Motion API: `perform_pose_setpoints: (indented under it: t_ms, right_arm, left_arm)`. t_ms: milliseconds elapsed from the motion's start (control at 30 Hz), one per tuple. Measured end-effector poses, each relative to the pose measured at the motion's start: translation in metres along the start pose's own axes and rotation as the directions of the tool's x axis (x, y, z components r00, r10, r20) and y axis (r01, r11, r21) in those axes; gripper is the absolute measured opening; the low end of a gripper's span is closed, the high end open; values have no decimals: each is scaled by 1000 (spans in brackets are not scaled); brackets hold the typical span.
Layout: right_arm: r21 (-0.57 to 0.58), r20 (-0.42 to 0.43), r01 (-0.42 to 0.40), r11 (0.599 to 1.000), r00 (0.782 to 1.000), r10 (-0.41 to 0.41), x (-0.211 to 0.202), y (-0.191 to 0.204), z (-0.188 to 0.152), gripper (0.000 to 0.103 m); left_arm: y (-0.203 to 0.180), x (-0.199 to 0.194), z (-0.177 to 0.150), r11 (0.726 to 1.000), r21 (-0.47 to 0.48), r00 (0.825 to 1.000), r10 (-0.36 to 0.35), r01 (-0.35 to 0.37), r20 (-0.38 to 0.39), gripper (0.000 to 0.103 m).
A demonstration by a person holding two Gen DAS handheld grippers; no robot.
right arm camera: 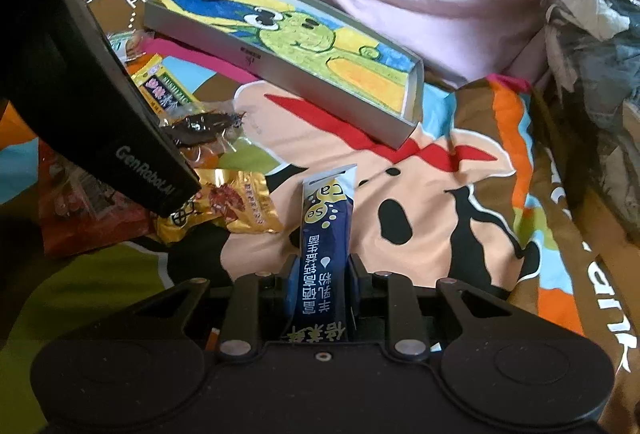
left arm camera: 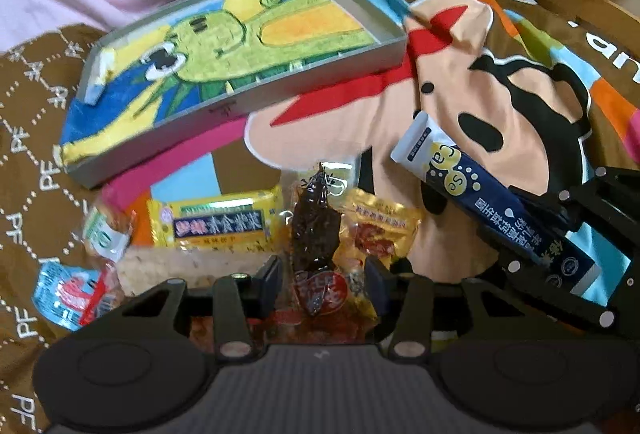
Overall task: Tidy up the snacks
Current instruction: 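Lift both held snacks and carry them over the grey tray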
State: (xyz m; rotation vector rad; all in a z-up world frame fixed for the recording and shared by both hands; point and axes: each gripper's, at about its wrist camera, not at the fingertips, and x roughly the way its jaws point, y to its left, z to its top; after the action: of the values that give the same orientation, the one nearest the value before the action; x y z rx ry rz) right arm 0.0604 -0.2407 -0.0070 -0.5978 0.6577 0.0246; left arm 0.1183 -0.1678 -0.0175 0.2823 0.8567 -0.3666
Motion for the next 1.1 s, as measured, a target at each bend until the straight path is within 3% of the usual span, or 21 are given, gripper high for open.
perform_pose_setpoints:
  t_ms: [233,633,867,1100]
  right_arm:
    - [-8,51,42,999,998,-42,-4,-1,1,26]
    - [37,187,127,991,974,-131,3,-11,20,26]
    - [86,325,163,983,928,-182,27,-23,63,26]
    - [120,391,94,988,911,-134,74,-28,127,26]
  left_arm:
    - [-2,-10,6,999,-5,997,50,-50,66,49]
    - [27,-13,34,984,-134,976,139,-117,168,49]
    - [65,1,68,963,-225,955,197,-146,222,49]
    - [111,23,110,938,-293,926,268,-187,267,49]
